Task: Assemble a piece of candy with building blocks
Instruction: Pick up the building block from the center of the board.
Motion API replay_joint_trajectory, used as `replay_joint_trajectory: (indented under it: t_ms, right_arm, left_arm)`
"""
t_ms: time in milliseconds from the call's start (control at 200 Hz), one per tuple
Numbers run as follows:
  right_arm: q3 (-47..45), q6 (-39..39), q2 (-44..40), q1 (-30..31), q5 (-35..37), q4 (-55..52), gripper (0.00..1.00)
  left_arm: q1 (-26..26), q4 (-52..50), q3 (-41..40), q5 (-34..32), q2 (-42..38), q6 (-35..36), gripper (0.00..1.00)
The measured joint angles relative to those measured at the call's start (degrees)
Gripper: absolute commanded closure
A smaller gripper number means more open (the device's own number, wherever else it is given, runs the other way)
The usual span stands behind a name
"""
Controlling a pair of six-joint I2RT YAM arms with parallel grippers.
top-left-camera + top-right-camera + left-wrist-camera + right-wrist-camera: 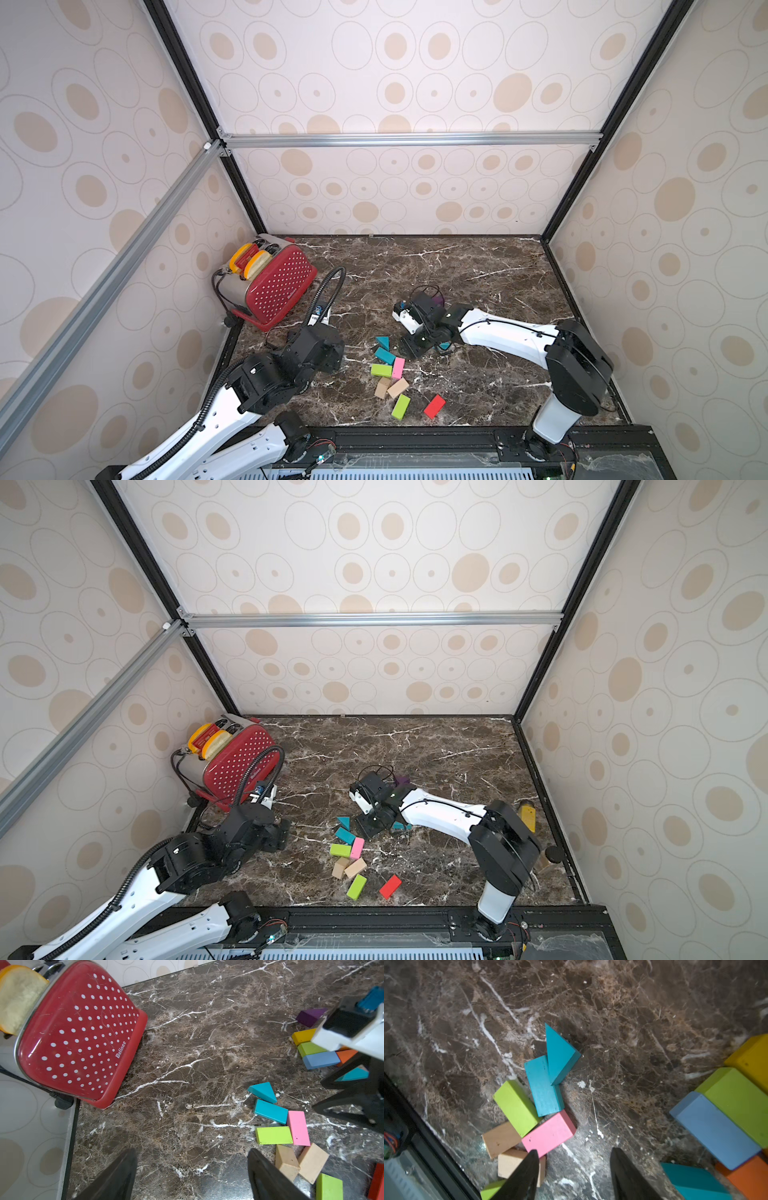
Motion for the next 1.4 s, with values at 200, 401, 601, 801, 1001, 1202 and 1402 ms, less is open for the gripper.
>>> replay_joint_trajectory:
  t_ms: [200,401,601,801,1001,1202,1402]
  right_arm:
    - [2.97,10.51,4.94,2.73,2.69,-0.94,0.38]
    - [4.04,16.90,7.85,4.33,4.22,-1.99,0.39]
    - [4.07,19.74,9.84,5.57,4.85,-3.39,0.39]
    - [6.58,20.85,11.98,6.45,5.49,-4.31,0.43]
    - [7.80,20.44,12.72,6.67,6.38,-6.16,0.43]
    - [7.78,19.76,12.70,8.00,8.11,-7.63,0.37]
    - [6.45,20.55,11.89,8.37,8.92,-7.67,0.53]
  left_arm:
    - [0.02,0.02,-0.02,-0.44,-1.49,-0.02,0.15]
    - [0.02,0.04,0.00,-0.42,-2.05,0.00,0.15]
    - [0.02,0.20,-0.02,0.46,-3.34,0.04,0.15]
    - [0.02,0.28,-0.02,1.92,-3.69,0.22,0.15]
    - [0.04,0.33,-0.02,2.69,-3.72,0.31,0.15]
    - [0.04,0.33,-0.02,3.28,-3.69,0.39,0.15]
    - [0.04,0.33,-0.02,3.72,-3.65,0.42,0.15]
